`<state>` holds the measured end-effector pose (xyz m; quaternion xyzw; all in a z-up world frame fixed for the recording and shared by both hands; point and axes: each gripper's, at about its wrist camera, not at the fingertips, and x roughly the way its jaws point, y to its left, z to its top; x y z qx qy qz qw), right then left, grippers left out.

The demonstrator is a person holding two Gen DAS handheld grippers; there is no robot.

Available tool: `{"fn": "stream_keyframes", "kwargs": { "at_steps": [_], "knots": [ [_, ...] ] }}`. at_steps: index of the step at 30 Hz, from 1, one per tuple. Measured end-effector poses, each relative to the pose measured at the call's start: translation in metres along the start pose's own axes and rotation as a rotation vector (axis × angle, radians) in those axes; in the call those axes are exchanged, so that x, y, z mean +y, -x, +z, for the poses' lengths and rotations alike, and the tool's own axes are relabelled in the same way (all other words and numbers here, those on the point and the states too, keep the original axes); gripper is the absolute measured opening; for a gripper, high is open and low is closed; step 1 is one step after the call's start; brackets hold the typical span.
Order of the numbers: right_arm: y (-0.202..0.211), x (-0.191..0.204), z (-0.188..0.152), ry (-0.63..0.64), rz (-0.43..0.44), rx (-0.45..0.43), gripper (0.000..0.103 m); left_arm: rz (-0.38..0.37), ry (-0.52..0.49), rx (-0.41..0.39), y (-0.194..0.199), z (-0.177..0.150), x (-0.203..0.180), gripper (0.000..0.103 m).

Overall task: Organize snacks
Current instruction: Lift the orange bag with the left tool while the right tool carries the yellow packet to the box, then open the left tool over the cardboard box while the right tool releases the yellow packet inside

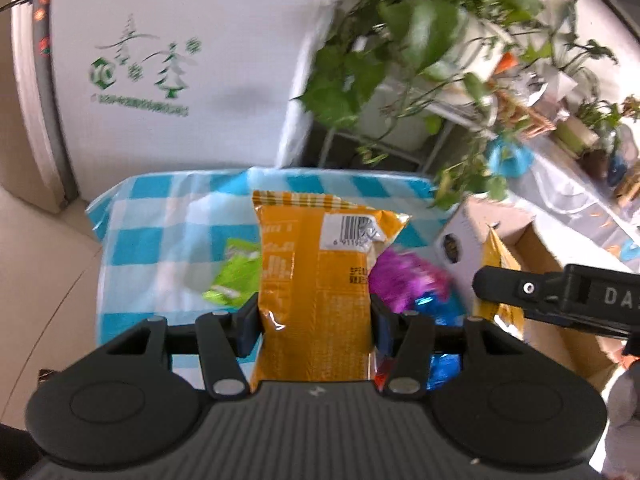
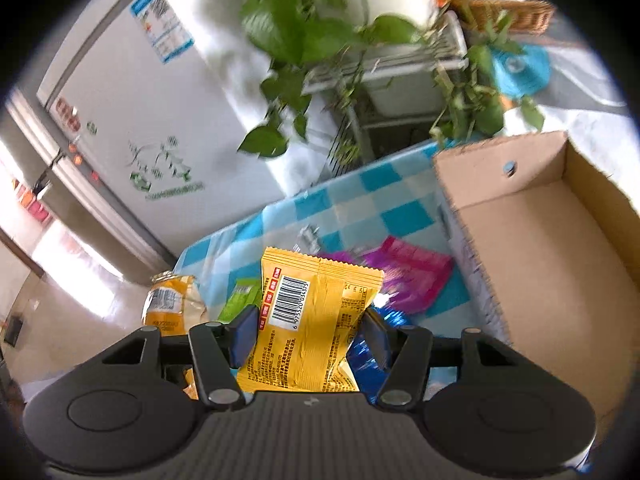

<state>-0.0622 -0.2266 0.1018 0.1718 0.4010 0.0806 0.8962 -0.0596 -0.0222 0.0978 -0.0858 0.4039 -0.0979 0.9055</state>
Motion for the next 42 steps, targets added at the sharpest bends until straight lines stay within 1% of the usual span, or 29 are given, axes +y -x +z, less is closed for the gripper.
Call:
{"fn": "stream_keyframes", "kwargs": {
  "at_steps": [5, 10, 19, 23, 28, 33, 36, 37, 38, 39, 40, 41, 42],
  "knots": [
    [0.026, -0.026, 0.013, -0.039, -0.025, -0.070, 0.063, -0.062, -0.031, -0.007, 0.000, 0.006, -0.035, 0.053],
    [0.048, -0.054, 0.023, -0.070, -0.079, -0.133, 0.063, -0.126, -0.050, 0.000, -0.004, 0.009, -0.071, 0.053],
    [0.076, -0.102, 0.023, -0.190, -0.183, -0.202, 0.063, -0.249, -0.053, 0.032, -0.015, 0.011, -0.129, 0.053],
    [0.087, -0.120, 0.022, -0.247, -0.202, -0.226, 0.064, -0.292, -0.037, 0.052, -0.024, 0.011, -0.151, 0.053],
    [0.093, -0.131, 0.020, -0.292, -0.241, -0.237, 0.064, -0.329, -0.015, 0.080, -0.035, 0.009, -0.171, 0.053],
    [0.093, -0.138, 0.020, -0.324, -0.274, -0.235, 0.064, -0.331, -0.014, 0.105, -0.049, 0.004, -0.187, 0.053],
    [0.093, -0.144, 0.019, -0.354, -0.293, -0.234, 0.064, -0.336, 0.004, 0.122, -0.059, 0.003, -0.192, 0.053],
    [0.093, -0.145, 0.019, -0.362, -0.296, -0.234, 0.064, -0.337, 0.008, 0.124, -0.062, 0.002, -0.194, 0.055],
    [0.092, -0.147, 0.019, -0.372, -0.298, -0.233, 0.064, -0.340, 0.009, 0.125, -0.064, 0.002, -0.196, 0.063],
    [0.092, -0.148, 0.019, -0.381, -0.299, -0.231, 0.065, -0.342, 0.011, 0.124, -0.066, 0.002, -0.197, 0.067],
    [0.091, -0.149, 0.019, -0.396, -0.301, -0.228, 0.068, -0.348, 0.014, 0.119, -0.065, 0.003, -0.197, 0.074],
    [0.091, -0.151, 0.018, -0.413, -0.302, -0.228, 0.071, -0.355, 0.013, 0.112, -0.064, 0.004, -0.197, 0.077],
    [0.092, -0.153, 0.018, -0.426, -0.298, -0.232, 0.072, -0.359, 0.008, 0.105, -0.061, 0.005, -0.197, 0.078]
  ]
}}
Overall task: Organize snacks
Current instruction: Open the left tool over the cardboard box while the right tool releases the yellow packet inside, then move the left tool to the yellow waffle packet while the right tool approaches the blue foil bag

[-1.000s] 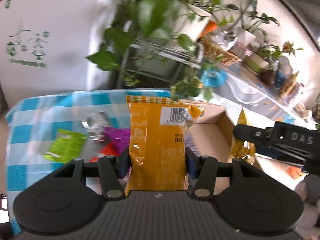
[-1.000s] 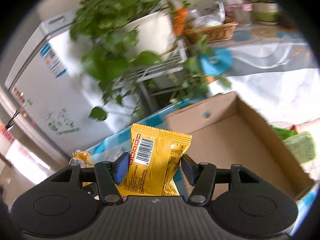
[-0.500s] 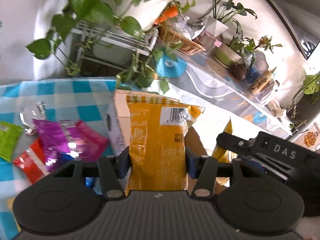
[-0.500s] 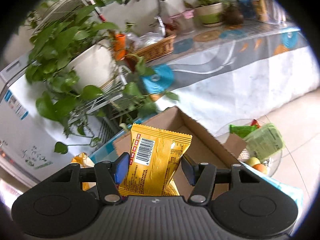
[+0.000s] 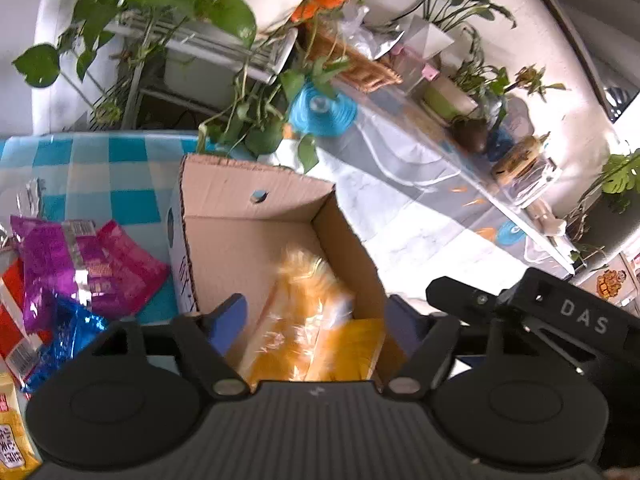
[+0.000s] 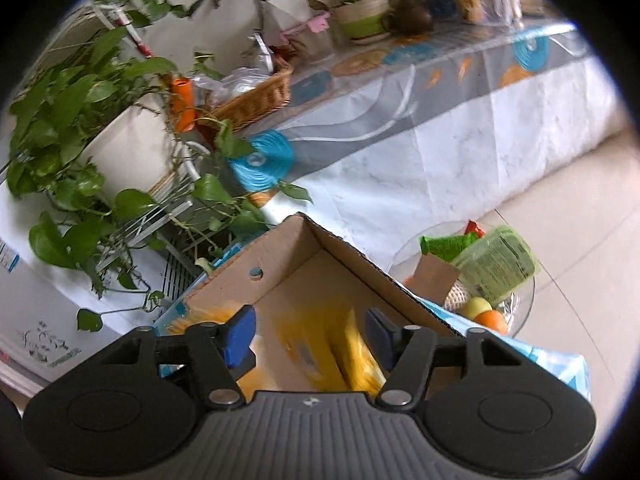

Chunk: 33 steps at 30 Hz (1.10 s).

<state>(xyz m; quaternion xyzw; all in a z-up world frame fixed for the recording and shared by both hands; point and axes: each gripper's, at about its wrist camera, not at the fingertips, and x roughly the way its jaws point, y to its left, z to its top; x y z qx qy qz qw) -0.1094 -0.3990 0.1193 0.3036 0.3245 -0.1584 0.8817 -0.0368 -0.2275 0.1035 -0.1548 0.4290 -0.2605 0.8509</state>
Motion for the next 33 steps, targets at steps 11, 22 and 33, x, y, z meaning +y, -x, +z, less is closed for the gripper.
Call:
{"fn": "stream_keyframes", "kwargs": {
  "at_steps": [11, 22, 33],
  "knots": [
    [0.001, 0.012, -0.002, 0.042, 0.077, -0.006, 0.078, 0.052, -0.089, -0.030, 0.035, 0.014, 0.024, 0.081],
    [-0.004, 0.046, -0.016, 0.184, 0.199, 0.029, 0.080, 0.105, -0.077, -0.027, 0.077, 0.022, 0.084, 0.083],
    [-0.003, 0.093, -0.050, 0.468, 0.346, 0.096, 0.082, 0.166, -0.106, 0.036, 0.103, -0.007, 0.149, 0.086]
  ]
}}
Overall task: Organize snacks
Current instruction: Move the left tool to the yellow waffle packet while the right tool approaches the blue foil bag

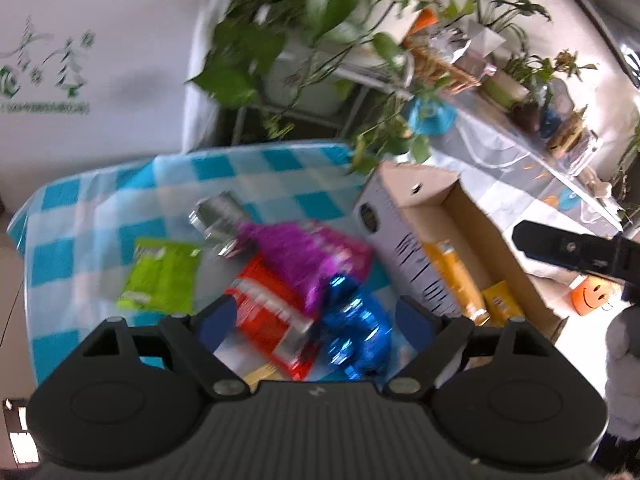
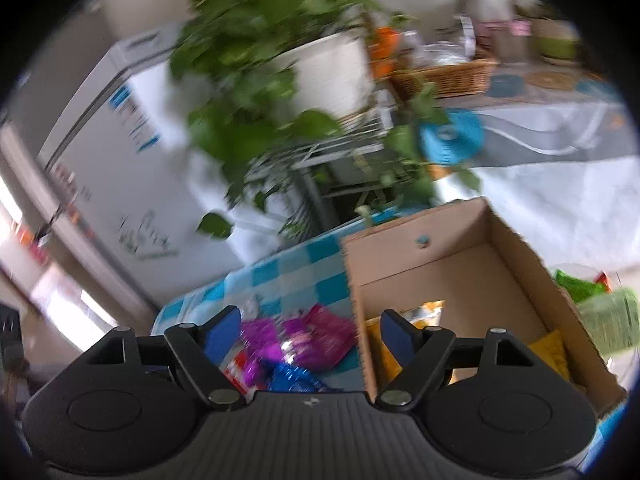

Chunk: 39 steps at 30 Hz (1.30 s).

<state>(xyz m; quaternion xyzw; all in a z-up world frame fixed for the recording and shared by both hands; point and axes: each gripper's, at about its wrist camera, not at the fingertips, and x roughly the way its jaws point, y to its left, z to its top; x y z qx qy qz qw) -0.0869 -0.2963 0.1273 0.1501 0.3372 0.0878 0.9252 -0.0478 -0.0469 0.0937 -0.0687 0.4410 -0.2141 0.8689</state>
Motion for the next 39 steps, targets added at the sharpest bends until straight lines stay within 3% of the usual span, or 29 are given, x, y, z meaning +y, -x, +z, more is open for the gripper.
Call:
{"fn": "stream_keyframes", "kwargs": {
  "at_steps": [6, 15, 19, 25, 29, 33, 39],
  "knots": [
    [-0.017, 0.021, -0.011, 0.090, 0.028, 0.078, 0.082, 0.033, 0.037, 0.049, -0.017, -0.030, 0.021, 0.086],
    [-0.045, 0.031, -0.027, 0.047, 0.041, 0.198, 0.082, 0.055, 0.051, 0.122, -0.049, -0.060, 0.027, 0.087],
    [-0.062, 0.037, -0.033, 0.041, 0.022, 0.245, 0.082, 0.085, 0.006, 0.096, -0.056, -0.066, 0.021, 0.094],
    [-0.089, 0.039, -0.041, 0.020, -0.048, 0.286, 0.082, 0.123, -0.067, 0.075, -0.056, -0.072, 0.012, 0.094],
    [-0.099, 0.036, -0.044, 0.004, -0.077, 0.303, 0.082, 0.208, -0.090, 0.080, -0.054, -0.075, 0.020, 0.094],
    [-0.109, 0.036, -0.051, -0.019, -0.051, 0.349, 0.083, 0.243, -0.134, 0.086, -0.051, -0.077, 0.024, 0.097],
    [-0.113, 0.043, -0.060, -0.035, 0.030, 0.424, 0.084, 0.266, -0.072, 0.091, -0.039, -0.077, 0.044, 0.097]
  ]
}}
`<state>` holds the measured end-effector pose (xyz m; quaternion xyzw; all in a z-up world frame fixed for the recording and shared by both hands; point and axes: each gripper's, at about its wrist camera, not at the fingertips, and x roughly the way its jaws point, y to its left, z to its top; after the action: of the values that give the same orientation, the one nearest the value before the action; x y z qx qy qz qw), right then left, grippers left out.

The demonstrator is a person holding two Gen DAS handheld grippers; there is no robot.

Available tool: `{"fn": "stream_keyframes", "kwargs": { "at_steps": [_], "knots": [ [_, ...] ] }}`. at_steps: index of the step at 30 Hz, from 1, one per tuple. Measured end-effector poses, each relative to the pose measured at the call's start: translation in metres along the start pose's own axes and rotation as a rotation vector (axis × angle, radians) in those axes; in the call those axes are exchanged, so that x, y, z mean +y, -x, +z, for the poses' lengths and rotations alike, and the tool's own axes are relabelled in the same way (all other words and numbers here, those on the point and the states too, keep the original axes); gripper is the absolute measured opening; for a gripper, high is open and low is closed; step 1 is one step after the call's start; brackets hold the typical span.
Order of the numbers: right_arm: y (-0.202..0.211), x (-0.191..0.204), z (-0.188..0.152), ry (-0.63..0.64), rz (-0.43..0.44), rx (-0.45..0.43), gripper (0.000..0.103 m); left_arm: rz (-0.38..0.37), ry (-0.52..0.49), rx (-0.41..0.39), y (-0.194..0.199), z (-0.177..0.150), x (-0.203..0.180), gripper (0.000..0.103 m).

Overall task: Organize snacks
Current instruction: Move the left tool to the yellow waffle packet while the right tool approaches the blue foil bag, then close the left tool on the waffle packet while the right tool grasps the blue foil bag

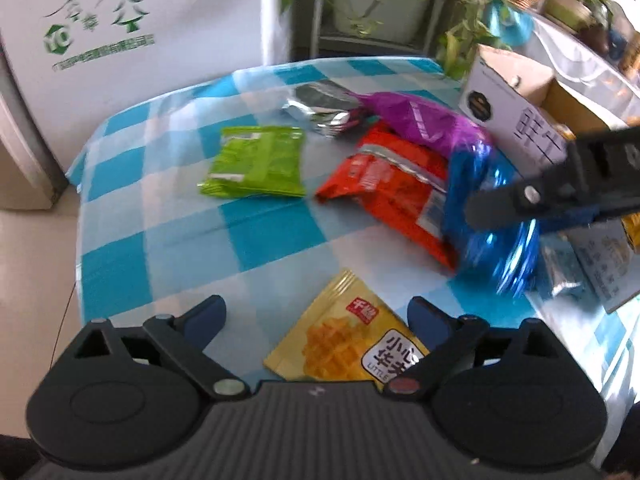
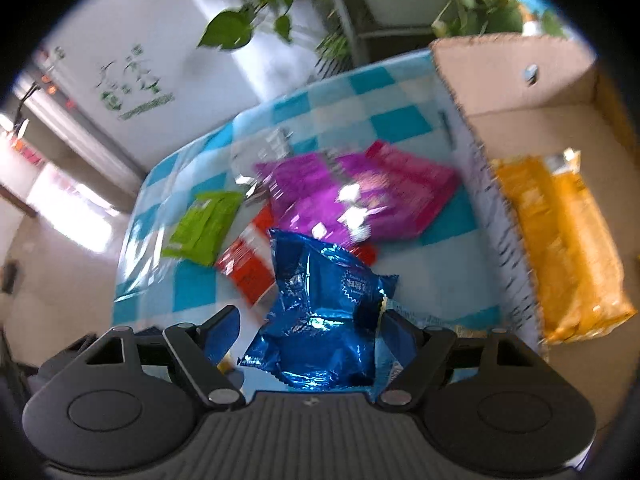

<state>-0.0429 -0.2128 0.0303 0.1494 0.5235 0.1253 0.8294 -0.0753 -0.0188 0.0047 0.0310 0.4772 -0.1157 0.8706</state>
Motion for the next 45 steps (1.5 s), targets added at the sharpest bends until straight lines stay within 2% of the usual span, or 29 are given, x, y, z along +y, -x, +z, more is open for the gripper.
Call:
{"fn": "stream_keyframes", "kwargs": {
  "at_steps": [5, 10, 16, 21, 25, 29, 31, 34, 41, 45],
  "knots": [
    [0.000, 0.010, -0.004, 0.022, 0.090, 0.020, 0.084, 0.003, 0.088, -0.004, 0.006, 0.001, 0.025, 0.096],
    [-0.001, 0.009, -0.002, 0.018, 0.046, 0.030, 0.084, -0.053, 0.145, -0.032, 0.017, -0.004, 0.039, 0.096],
    [0.004, 0.012, -0.010, 0.070, 0.046, 0.041, 0.085, -0.107, 0.126, -0.015, 0.021, -0.012, 0.030, 0.096],
    [-0.003, 0.019, -0.017, 0.126, 0.019, 0.064, 0.084, -0.107, 0.075, 0.011, 0.019, -0.016, 0.020, 0.096],
    [-0.009, 0.030, -0.023, 0.205, -0.027, 0.077, 0.084, -0.110, 0.083, 0.024, 0.018, -0.017, 0.022, 0.096],
    [-0.019, 0.037, -0.026, 0.250, -0.073, 0.090, 0.080, -0.102, 0.082, 0.023, 0.017, -0.016, 0.021, 0.096],
    [-0.022, 0.039, -0.027, 0.262, -0.101, 0.082, 0.073, -0.101, 0.084, 0.025, 0.017, -0.016, 0.019, 0.096],
    [-0.020, 0.036, -0.025, 0.222, -0.100, 0.063, 0.069, -0.088, 0.098, 0.027, 0.015, -0.014, 0.016, 0.097],
    [-0.014, 0.027, -0.017, 0.147, -0.117, 0.012, 0.069, 0.003, 0.133, 0.060, 0.014, -0.015, 0.005, 0.097],
    [-0.013, 0.024, -0.014, 0.140, -0.117, 0.011, 0.069, 0.022, 0.181, 0.061, 0.014, -0.015, 0.004, 0.097]
  ]
}}
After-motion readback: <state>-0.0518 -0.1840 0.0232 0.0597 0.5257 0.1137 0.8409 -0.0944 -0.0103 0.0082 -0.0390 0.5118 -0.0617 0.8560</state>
